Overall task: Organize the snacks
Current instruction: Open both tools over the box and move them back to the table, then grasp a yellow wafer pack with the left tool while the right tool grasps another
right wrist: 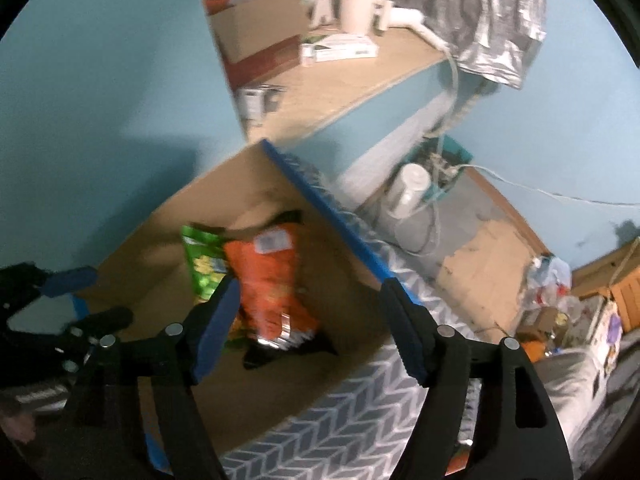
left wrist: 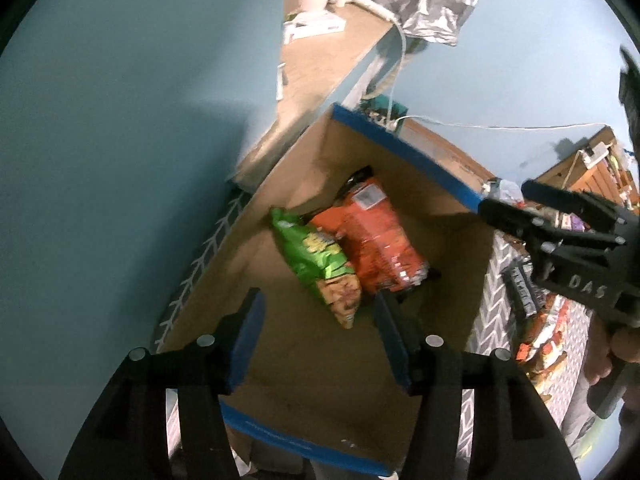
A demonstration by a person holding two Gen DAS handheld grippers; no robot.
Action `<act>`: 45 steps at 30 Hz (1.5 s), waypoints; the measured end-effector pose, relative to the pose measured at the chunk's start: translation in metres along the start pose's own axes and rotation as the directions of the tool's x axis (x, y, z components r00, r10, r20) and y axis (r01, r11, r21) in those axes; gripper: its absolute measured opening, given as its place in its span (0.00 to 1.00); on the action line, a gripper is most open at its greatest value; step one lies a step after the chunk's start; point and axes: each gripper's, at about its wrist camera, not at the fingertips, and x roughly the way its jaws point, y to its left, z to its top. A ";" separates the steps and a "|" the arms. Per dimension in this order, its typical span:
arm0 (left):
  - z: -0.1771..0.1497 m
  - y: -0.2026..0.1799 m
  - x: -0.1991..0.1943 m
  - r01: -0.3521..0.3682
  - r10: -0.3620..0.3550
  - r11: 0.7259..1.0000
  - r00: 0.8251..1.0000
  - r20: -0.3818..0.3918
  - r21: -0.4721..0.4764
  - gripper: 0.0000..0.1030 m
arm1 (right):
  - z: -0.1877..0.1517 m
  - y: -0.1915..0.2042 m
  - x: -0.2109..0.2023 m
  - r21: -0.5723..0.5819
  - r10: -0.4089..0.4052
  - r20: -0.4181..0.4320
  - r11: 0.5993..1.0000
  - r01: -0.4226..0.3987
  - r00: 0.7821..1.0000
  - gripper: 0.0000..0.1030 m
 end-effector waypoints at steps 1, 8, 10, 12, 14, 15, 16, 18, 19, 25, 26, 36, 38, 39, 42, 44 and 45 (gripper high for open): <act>0.002 -0.005 -0.001 0.009 -0.009 1.000 1.000 0.002 0.008 0.57 | -0.003 -0.004 -0.001 0.006 -0.011 -0.003 1.000 0.011 1.000 0.72; 0.014 -0.048 -0.012 0.082 -0.084 0.991 0.996 0.019 0.101 0.59 | -0.036 -0.048 -0.015 0.076 -0.110 -0.031 0.991 0.112 0.993 0.72; 0.016 -0.061 -0.014 0.098 -0.101 0.986 0.995 0.017 0.132 0.59 | -0.049 -0.062 -0.020 0.106 -0.129 -0.045 0.985 0.133 0.991 0.72; 0.017 -0.074 -0.016 0.121 -0.125 0.979 0.992 0.013 0.166 0.59 | -0.063 -0.077 -0.027 0.141 -0.150 -0.062 0.977 0.157 0.987 0.72; 0.016 -0.090 -0.018 0.133 -0.138 0.969 0.990 0.007 0.207 0.59 | -0.073 -0.087 -0.032 0.165 -0.164 -0.071 0.971 0.174 0.984 0.72; 0.016 -0.096 -0.018 0.141 -0.145 0.965 0.989 0.005 0.223 0.59 | -0.081 -0.093 -0.036 0.182 -0.174 -0.078 0.966 0.186 0.982 0.72; 0.015 -0.102 -0.017 0.146 -0.151 0.960 0.989 0.001 0.240 0.59 | -0.088 -0.098 -0.039 0.197 -0.183 -0.085 0.961 0.196 0.979 0.72; 0.013 -0.115 -0.016 0.154 -0.157 0.949 0.987 -0.011 0.274 0.59 | -0.103 -0.109 -0.047 0.229 -0.196 -0.100 0.950 0.214 0.976 0.72; 0.011 -0.122 -0.014 0.164 -0.166 0.942 0.986 -0.019 0.293 0.59 | -0.111 -0.113 -0.051 0.244 -0.199 -0.107 0.945 0.220 0.974 0.72; -0.003 -0.157 -0.008 0.198 -0.187 0.901 0.980 -0.066 0.386 0.59 | -0.156 -0.139 -0.071 0.326 -0.225 -0.154 0.908 0.264 0.962 0.72; -0.007 -0.163 -0.007 0.206 -0.191 0.892 0.979 -0.076 0.403 0.59 | -0.162 -0.142 -0.072 0.336 -0.227 -0.160 0.902 0.269 0.961 0.72; -0.040 -0.226 0.011 0.264 -0.207 0.803 0.964 -0.167 0.534 0.62 | -0.240 -0.174 -0.080 0.477 -0.236 -0.256 0.813 0.335 0.937 0.72; -0.046 -0.236 0.014 0.287 -0.219 0.784 0.957 -0.188 0.551 0.62 | -0.255 -0.178 -0.083 0.513 -0.231 -0.271 0.787 0.343 0.934 0.72; -0.048 -0.240 0.015 0.293 -0.220 0.778 0.956 -0.196 0.556 0.62 | -0.263 -0.180 -0.084 0.532 -0.228 -0.279 0.772 0.348 0.933 0.72; -0.058 -0.252 0.021 0.317 -0.227 0.755 0.948 -0.224 0.574 0.62 | -0.288 -0.183 -0.089 0.592 -0.212 -0.295 0.724 0.353 0.931 0.72; -0.064 -0.259 0.025 0.326 -0.225 0.740 0.944 -0.241 0.588 0.62 | -0.299 -0.184 -0.091 0.618 -0.206 -0.302 0.701 0.356 0.931 0.72; -0.067 -0.261 0.026 0.332 -0.225 0.732 0.942 -0.249 0.596 0.62 | -0.306 -0.184 -0.093 0.633 -0.203 -0.307 0.686 0.359 0.930 0.72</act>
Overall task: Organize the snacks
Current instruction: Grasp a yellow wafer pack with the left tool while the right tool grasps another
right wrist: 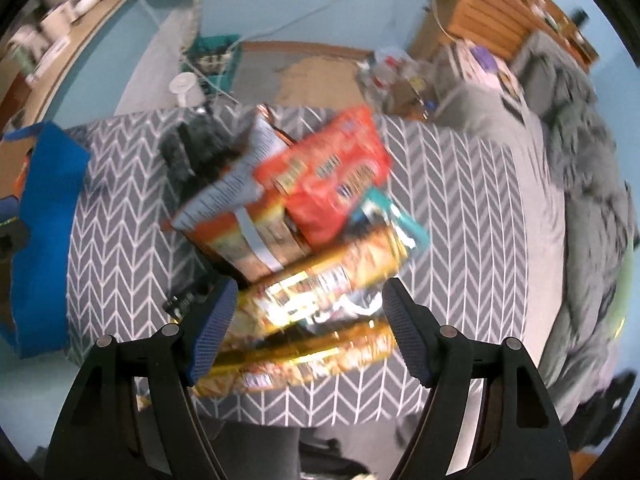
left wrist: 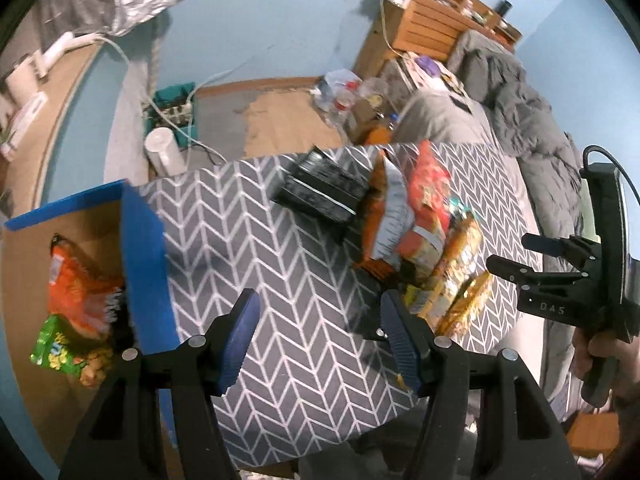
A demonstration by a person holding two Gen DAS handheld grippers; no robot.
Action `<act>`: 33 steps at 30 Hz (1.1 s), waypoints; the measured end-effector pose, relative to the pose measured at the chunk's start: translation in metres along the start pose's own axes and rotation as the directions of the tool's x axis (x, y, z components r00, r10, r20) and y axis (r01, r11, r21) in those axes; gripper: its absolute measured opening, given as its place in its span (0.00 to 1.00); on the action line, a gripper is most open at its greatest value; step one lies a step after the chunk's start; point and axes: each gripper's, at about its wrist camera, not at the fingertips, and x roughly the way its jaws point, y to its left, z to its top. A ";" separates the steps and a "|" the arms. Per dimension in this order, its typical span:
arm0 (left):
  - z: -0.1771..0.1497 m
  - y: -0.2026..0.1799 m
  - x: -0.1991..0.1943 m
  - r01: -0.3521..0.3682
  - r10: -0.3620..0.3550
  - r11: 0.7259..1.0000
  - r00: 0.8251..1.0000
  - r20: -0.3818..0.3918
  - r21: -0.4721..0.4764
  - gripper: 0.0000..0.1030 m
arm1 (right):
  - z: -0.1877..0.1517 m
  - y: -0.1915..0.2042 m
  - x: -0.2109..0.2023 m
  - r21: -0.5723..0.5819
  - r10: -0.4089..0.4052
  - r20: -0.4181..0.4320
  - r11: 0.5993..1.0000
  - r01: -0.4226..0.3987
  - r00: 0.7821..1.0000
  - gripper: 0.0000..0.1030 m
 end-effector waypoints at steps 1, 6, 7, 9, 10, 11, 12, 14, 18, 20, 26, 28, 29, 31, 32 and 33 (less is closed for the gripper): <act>-0.001 -0.005 0.003 0.005 -0.005 1.000 1.000 -0.008 0.016 0.62 | -0.004 -0.004 0.001 0.018 0.000 -0.005 1.000 0.000 1.000 0.72; -0.003 -0.024 0.017 0.031 -0.027 0.997 0.999 -0.043 0.077 0.62 | -0.025 -0.025 0.006 0.125 0.011 -0.030 0.992 -0.007 0.999 0.72; -0.004 -0.028 0.019 0.035 -0.031 0.996 0.998 -0.048 0.088 0.63 | -0.029 -0.028 0.008 0.144 0.012 -0.034 0.990 -0.007 0.999 0.72; -0.005 -0.034 0.023 0.042 -0.036 0.993 0.997 -0.061 0.106 0.63 | -0.036 -0.034 0.012 0.182 0.018 -0.048 0.983 -0.009 0.999 0.72; -0.005 -0.038 0.027 0.047 -0.039 0.992 0.997 -0.066 0.118 0.63 | -0.040 -0.037 0.014 0.198 0.020 -0.053 0.980 -0.009 0.998 0.72; -0.005 -0.041 0.030 0.048 -0.040 0.991 0.997 -0.070 0.128 0.63 | -0.042 -0.038 0.016 0.209 0.023 -0.057 0.978 -0.011 0.998 0.73; -0.006 -0.044 0.033 0.050 -0.041 0.989 0.997 -0.073 0.136 0.64 | -0.046 -0.040 0.019 0.226 0.025 -0.064 0.974 -0.010 0.998 0.74; -0.008 -0.051 0.040 0.055 -0.043 0.986 0.996 -0.080 0.155 0.64 | -0.053 -0.043 0.025 0.255 0.024 -0.074 0.967 -0.004 0.997 0.76; -0.010 -0.064 0.057 0.060 -0.040 0.979 0.994 -0.105 0.193 0.64 | -0.063 -0.047 0.036 0.315 0.044 -0.097 0.949 -0.011 0.994 0.76; -0.011 -0.070 0.063 0.062 -0.038 0.976 0.993 -0.115 0.210 0.64 | -0.070 -0.050 0.043 0.352 0.064 -0.111 0.936 -0.021 0.992 0.76; -0.013 -0.083 0.076 0.068 -0.036 0.968 0.990 -0.137 0.241 0.64 | -0.084 -0.061 0.057 0.480 0.142 -0.106 0.874 -0.074 0.984 0.76; -0.013 -0.085 0.078 0.066 -0.032 0.968 0.989 -0.143 0.242 0.64 | -0.087 -0.063 0.062 0.516 0.165 -0.104 0.852 -0.089 0.981 0.76; -0.013 -0.086 0.079 0.067 -0.032 0.968 0.989 -0.145 0.241 0.64 | -0.088 -0.063 0.064 0.526 0.169 -0.105 0.846 -0.090 0.980 0.76; -0.013 -0.089 0.081 0.065 -0.030 0.967 0.989 -0.144 0.247 0.64 | -0.089 -0.062 0.071 0.555 0.189 -0.106 0.826 -0.100 0.976 0.76; -0.013 -0.090 0.082 0.063 -0.027 0.966 0.989 -0.142 0.252 0.64 | -0.090 -0.061 0.074 0.570 0.202 -0.104 0.814 -0.108 0.974 0.76; -0.013 -0.091 0.083 0.061 -0.025 0.965 0.990 -0.141 0.257 0.64 | -0.091 -0.060 0.078 0.586 0.215 -0.104 0.802 -0.115 0.971 0.76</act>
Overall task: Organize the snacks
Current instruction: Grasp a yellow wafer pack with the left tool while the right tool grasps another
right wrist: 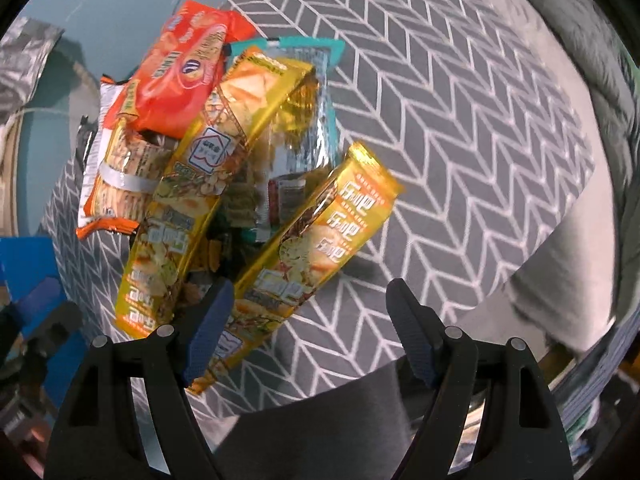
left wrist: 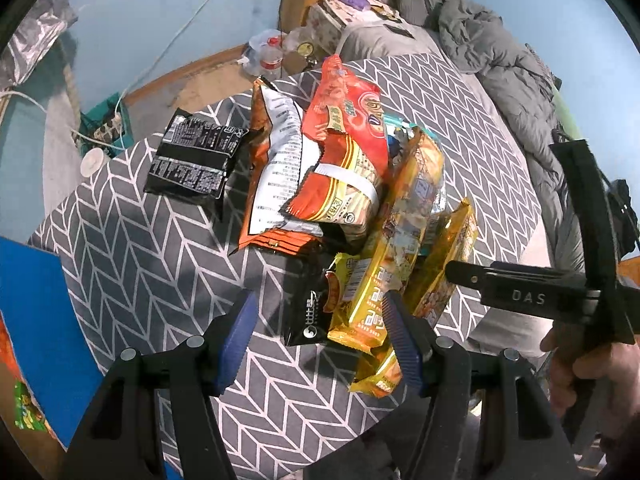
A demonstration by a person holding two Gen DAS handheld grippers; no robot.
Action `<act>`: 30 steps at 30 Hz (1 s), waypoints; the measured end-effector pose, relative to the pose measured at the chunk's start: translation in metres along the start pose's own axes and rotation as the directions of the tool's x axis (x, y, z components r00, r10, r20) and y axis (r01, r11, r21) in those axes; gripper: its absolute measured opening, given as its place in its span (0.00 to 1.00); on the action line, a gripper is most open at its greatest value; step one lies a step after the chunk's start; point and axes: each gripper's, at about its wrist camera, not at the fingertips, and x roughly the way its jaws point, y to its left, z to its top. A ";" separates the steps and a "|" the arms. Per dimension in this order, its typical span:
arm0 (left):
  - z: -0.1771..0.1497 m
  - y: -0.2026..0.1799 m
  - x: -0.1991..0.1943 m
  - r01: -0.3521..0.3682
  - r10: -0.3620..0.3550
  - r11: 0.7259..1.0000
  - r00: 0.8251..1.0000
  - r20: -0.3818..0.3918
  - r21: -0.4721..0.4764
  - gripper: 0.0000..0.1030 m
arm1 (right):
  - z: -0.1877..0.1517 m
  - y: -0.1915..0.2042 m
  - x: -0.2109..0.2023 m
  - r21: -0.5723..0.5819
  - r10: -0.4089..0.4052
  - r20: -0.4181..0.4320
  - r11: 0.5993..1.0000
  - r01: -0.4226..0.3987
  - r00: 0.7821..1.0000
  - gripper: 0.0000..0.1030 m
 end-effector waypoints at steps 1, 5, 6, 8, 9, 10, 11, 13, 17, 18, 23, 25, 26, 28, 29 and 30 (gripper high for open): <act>0.001 -0.001 0.001 -0.005 0.005 1.000 1.000 -0.001 0.005 0.64 | 0.000 0.002 0.004 0.013 0.006 -0.006 1.000 -0.006 1.000 0.76; 0.004 -0.004 0.007 -0.008 0.008 1.000 1.000 -0.009 0.009 0.64 | -0.003 0.007 0.019 0.053 0.031 -0.027 0.998 -0.029 0.999 0.76; 0.005 -0.005 0.008 -0.012 0.012 1.000 1.000 -0.010 0.013 0.64 | -0.004 0.008 0.023 0.059 0.033 -0.031 0.998 -0.031 0.999 0.76; 0.008 -0.008 0.010 -0.013 0.014 1.000 1.000 -0.015 0.023 0.64 | -0.006 0.011 0.031 0.067 0.028 -0.040 0.997 -0.026 0.999 0.76; 0.009 -0.010 0.010 -0.014 0.014 1.000 1.000 -0.017 0.027 0.64 | -0.006 0.011 0.035 0.072 0.027 -0.046 0.997 -0.024 0.999 0.74; 0.010 -0.011 0.011 -0.015 0.016 0.999 1.000 -0.020 0.030 0.64 | -0.007 0.010 0.039 0.075 0.026 -0.050 0.997 -0.022 0.998 0.69; 0.011 -0.013 0.011 -0.013 0.014 0.999 1.000 -0.022 0.033 0.64 | -0.009 0.010 0.042 0.077 0.030 -0.059 0.997 -0.026 0.998 0.56; 0.015 -0.016 0.011 -0.009 0.009 0.999 1.000 -0.021 0.039 0.64 | -0.015 0.012 0.047 0.072 0.027 -0.063 0.997 -0.023 0.998 0.45; 0.023 -0.025 0.015 -0.002 0.003 0.999 1.000 -0.027 0.049 0.68 | -0.016 0.003 0.042 0.041 -0.011 -0.041 0.999 0.013 0.999 0.36; 0.025 -0.029 0.017 0.002 0.000 0.999 1.000 -0.030 0.053 0.68 | -0.014 -0.001 0.039 0.039 -0.028 -0.036 0.999 0.029 0.999 0.35; 0.035 -0.049 0.027 0.009 -0.005 0.996 0.999 -0.049 0.089 0.68 | -0.004 -0.022 0.029 0.052 -0.080 -0.020 0.995 0.081 0.997 0.30; 0.038 -0.056 0.032 0.007 -0.001 0.995 0.998 -0.059 0.101 0.68 | 0.000 -0.032 0.026 0.066 -0.077 -0.014 0.995 0.078 0.997 0.30; 0.040 -0.060 0.036 0.008 0.000 0.994 0.998 -0.065 0.110 0.68 | 0.002 -0.037 0.025 0.069 -0.078 -0.011 0.995 0.078 0.997 0.30; 0.043 -0.068 0.041 0.003 0.006 0.992 0.997 -0.074 0.125 0.68 | 0.009 -0.044 0.024 0.072 -0.077 -0.009 0.994 0.078 0.997 0.30; 0.045 -0.071 0.044 0.000 0.010 0.991 0.997 -0.078 0.131 0.69 | 0.012 -0.048 0.023 0.072 -0.076 -0.007 0.994 0.077 0.997 0.30; 0.046 -0.074 0.046 -0.004 0.016 0.990 0.997 -0.082 0.138 0.70 | 0.015 -0.051 0.022 0.070 -0.077 -0.006 0.995 0.077 0.997 0.30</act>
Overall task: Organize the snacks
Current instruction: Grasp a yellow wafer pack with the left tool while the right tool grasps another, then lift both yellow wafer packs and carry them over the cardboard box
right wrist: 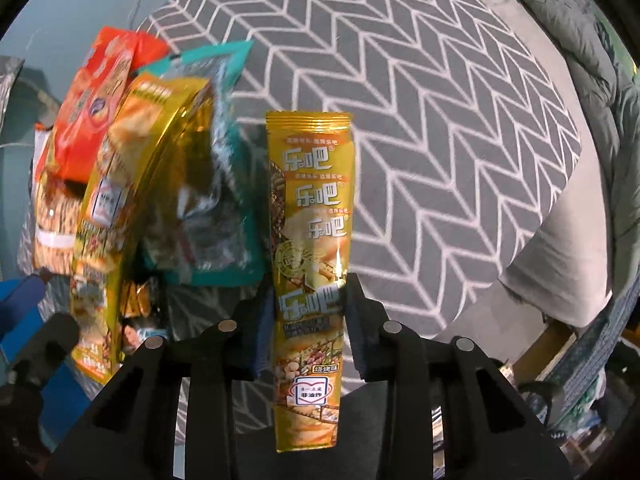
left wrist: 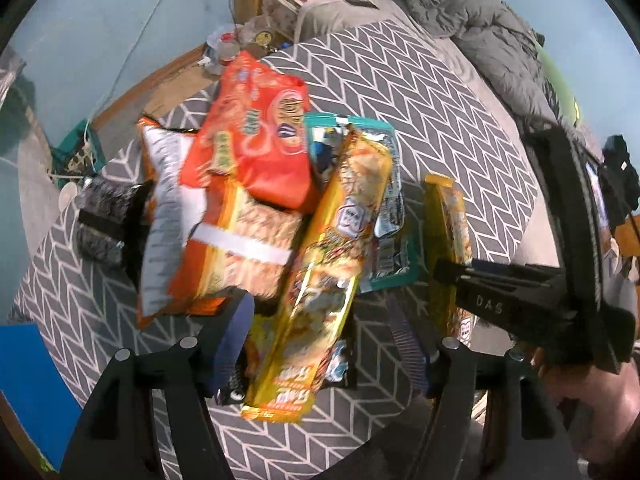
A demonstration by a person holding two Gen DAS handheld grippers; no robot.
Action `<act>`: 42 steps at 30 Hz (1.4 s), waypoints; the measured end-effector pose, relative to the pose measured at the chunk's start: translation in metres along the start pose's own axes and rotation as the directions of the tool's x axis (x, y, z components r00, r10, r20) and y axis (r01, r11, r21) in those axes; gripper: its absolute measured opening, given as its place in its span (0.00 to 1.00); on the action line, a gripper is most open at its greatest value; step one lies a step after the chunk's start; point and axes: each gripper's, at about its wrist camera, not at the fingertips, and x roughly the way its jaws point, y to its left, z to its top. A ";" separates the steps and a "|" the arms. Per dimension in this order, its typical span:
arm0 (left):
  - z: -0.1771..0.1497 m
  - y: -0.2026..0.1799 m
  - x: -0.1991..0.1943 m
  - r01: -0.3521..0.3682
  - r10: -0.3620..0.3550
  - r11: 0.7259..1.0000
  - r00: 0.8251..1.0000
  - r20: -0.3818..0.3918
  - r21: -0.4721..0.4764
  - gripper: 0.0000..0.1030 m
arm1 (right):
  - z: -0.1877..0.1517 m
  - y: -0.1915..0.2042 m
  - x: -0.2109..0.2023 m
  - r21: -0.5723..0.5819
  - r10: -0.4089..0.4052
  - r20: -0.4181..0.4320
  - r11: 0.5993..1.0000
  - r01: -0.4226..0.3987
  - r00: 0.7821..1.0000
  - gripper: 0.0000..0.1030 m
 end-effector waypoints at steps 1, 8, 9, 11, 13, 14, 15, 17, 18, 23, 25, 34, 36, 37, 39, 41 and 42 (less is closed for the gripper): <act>0.002 -0.004 0.003 -0.009 0.009 1.000 1.000 -0.005 0.010 0.72 | 0.005 -0.005 -0.002 -0.004 -0.001 0.002 1.000 0.001 1.000 0.30; 0.011 -0.019 0.024 -0.049 0.050 0.998 0.998 -0.043 0.041 0.72 | 0.066 -0.023 -0.015 -0.030 -0.004 0.006 1.000 0.005 1.000 0.30; 0.011 -0.021 0.028 -0.053 0.055 0.998 0.997 -0.052 0.044 0.72 | 0.072 -0.024 -0.015 -0.035 -0.004 0.007 0.999 0.004 1.000 0.30; 0.012 -0.024 0.035 -0.056 0.059 0.997 0.996 -0.070 0.046 0.72 | 0.083 -0.022 -0.014 -0.036 -0.003 0.005 0.999 0.003 1.000 0.30; 0.012 -0.025 0.040 -0.059 0.062 0.997 0.995 -0.080 0.048 0.72 | 0.089 -0.023 -0.014 -0.041 -0.001 0.002 0.999 0.001 1.000 0.31; 0.012 -0.026 0.042 -0.060 0.064 0.997 0.994 -0.084 0.049 0.72 | 0.094 -0.019 -0.012 -0.044 0.000 0.000 0.999 0.000 1.000 0.32; 0.013 -0.027 0.044 -0.065 0.070 0.997 0.994 -0.089 0.052 0.72 | 0.093 -0.017 -0.011 -0.048 0.002 -0.002 0.999 -0.002 1.000 0.32; 0.014 -0.028 0.047 -0.062 0.067 0.997 0.993 -0.094 0.054 0.72 | 0.078 -0.004 -0.011 -0.049 0.001 -0.004 0.999 -0.001 1.000 0.32; 0.014 -0.028 0.048 -0.062 0.068 0.997 0.993 -0.097 0.056 0.72 | 0.081 -0.006 -0.011 -0.046 0.005 -0.005 0.999 -0.005 1.000 0.32; 0.016 -0.033 0.059 -0.073 0.083 0.994 0.990 -0.110 0.087 0.66 | 0.059 -0.006 0.001 -0.042 0.005 -0.021 0.999 -0.006 1.000 0.34; 0.018 -0.031 0.066 -0.093 0.105 0.991 0.987 -0.118 0.101 0.44 | 0.056 -0.005 0.007 -0.050 -0.002 -0.024 0.999 0.001 1.000 0.34; 0.008 -0.020 0.049 -0.052 0.058 0.995 0.996 -0.071 0.091 0.30 | 0.041 -0.004 0.004 -0.080 -0.013 0.017 0.997 0.014 1.000 0.30; 0.006 -0.019 0.038 -0.045 0.049 0.996 0.998 -0.045 0.080 0.30 | 0.039 -0.006 -0.003 -0.085 -0.023 0.044 0.996 0.026 0.999 0.30; 0.006 -0.019 0.035 -0.041 0.044 0.996 0.998 -0.035 0.076 0.30 | 0.038 -0.008 -0.009 -0.090 -0.027 0.058 0.995 0.032 0.998 0.30; 0.003 -0.018 0.024 -0.032 0.033 0.997 0.999 -0.007 0.066 0.30 | 0.038 -0.009 -0.021 -0.103 -0.034 0.088 0.994 0.043 0.996 0.30; 0.002 -0.017 0.015 -0.022 0.021 0.998 1.000 0.017 0.055 0.30 | 0.038 -0.010 -0.030 -0.119 -0.040 0.107 0.992 0.053 0.993 0.30; 0.001 -0.016 0.011 -0.018 0.017 0.999 0.999 0.028 0.049 0.30 | 0.038 -0.010 -0.034 -0.126 -0.043 0.116 0.990 0.058 0.992 0.30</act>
